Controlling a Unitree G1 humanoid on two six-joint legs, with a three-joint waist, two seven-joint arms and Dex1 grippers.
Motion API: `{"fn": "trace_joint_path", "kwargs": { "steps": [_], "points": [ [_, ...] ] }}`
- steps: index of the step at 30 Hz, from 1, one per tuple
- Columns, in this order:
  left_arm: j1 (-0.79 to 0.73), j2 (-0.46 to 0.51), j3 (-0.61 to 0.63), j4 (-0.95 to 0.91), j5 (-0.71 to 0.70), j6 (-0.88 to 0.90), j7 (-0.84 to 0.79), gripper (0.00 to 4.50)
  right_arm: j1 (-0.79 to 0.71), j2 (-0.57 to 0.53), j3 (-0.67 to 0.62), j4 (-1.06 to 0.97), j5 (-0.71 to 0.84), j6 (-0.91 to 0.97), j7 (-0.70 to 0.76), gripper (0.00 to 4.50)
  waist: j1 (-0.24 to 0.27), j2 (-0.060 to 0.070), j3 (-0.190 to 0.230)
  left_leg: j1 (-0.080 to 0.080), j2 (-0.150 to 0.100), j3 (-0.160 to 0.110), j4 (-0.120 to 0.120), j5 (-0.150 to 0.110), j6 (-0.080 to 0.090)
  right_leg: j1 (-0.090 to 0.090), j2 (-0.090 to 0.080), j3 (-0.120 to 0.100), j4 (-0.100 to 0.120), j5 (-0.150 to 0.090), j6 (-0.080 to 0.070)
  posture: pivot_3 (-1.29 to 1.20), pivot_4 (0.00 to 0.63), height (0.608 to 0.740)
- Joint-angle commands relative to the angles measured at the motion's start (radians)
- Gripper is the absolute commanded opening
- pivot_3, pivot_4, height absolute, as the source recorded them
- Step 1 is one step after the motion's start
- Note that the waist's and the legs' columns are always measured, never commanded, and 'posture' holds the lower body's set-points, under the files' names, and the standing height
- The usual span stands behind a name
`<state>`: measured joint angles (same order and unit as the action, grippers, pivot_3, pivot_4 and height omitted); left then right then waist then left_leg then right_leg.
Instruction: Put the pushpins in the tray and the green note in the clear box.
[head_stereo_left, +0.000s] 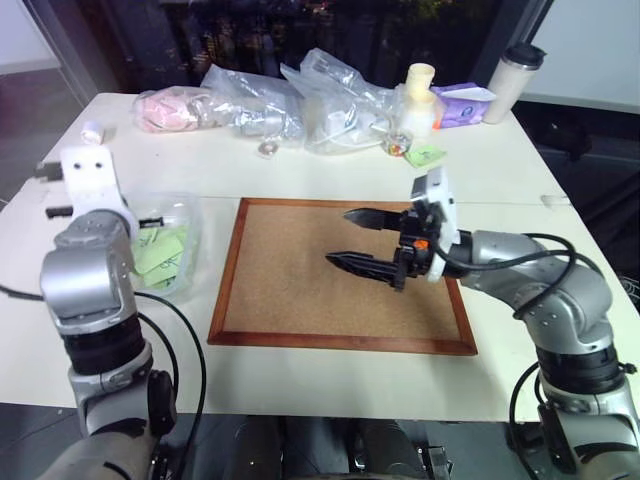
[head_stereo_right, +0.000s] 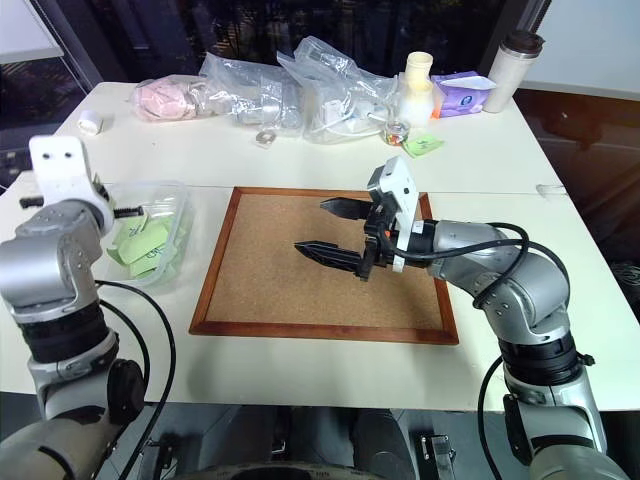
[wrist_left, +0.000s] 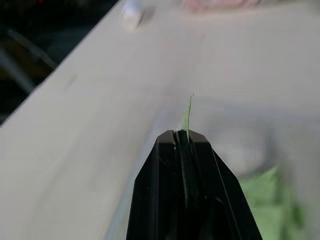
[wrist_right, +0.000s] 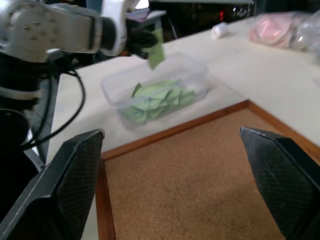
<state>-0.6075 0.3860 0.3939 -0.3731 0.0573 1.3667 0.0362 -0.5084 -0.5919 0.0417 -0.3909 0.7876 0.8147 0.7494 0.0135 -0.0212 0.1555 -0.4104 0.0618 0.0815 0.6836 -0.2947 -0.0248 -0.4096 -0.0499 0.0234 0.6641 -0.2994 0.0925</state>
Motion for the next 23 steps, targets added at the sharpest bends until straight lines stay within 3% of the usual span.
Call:
{"fn": "trace_joint_path", "kwargs": {
  "steps": [1,8,12,17,23],
  "points": [
    [-0.007,0.027,-0.001,-0.047,0.004,-0.026,-0.007,1.02,-0.011,0.008,0.003,0.004,-0.022,-0.039,0.028,4.50,-0.002,0.000,0.000,0.000,0.000,0.000,0.000,0.000,0.000,0.000,0.000,0.000,0.000,0.000,0.000,0.00,0.150,0.734],
    [0.016,0.032,0.012,-0.050,0.010,-0.022,-0.002,4.41,0.000,0.022,0.000,0.014,-0.037,-0.043,0.030,4.50,-0.011,0.000,0.000,0.000,0.001,0.000,0.000,0.000,0.000,-0.001,0.001,0.000,0.001,0.000,0.000,0.00,0.150,0.734],
    [0.017,0.011,0.030,-0.070,-0.013,-0.063,-0.015,4.47,0.012,0.027,-0.013,0.015,-0.044,-0.047,0.018,4.50,-0.009,0.000,0.000,0.000,0.001,0.000,0.000,0.000,0.000,0.000,0.001,0.000,0.001,0.000,0.000,0.00,0.150,0.734],
    [0.017,0.077,0.004,-0.074,-0.149,-0.274,-0.223,4.47,0.094,0.050,-0.116,0.000,-0.060,-0.068,-0.102,4.50,-0.004,0.000,0.000,0.000,0.001,0.000,0.000,0.000,0.000,0.000,0.000,0.000,0.000,0.000,0.000,0.00,0.150,0.734],
    [0.104,0.116,-0.039,-0.145,-0.338,-0.318,-0.446,4.47,0.265,-0.007,-0.234,-0.069,-0.052,-0.054,-0.147,4.50,-0.004,0.000,0.000,0.000,0.001,0.002,-0.001,0.000,-0.001,0.000,-0.001,0.001,0.000,0.000,0.000,0.00,0.150,0.734]
  ]
}}
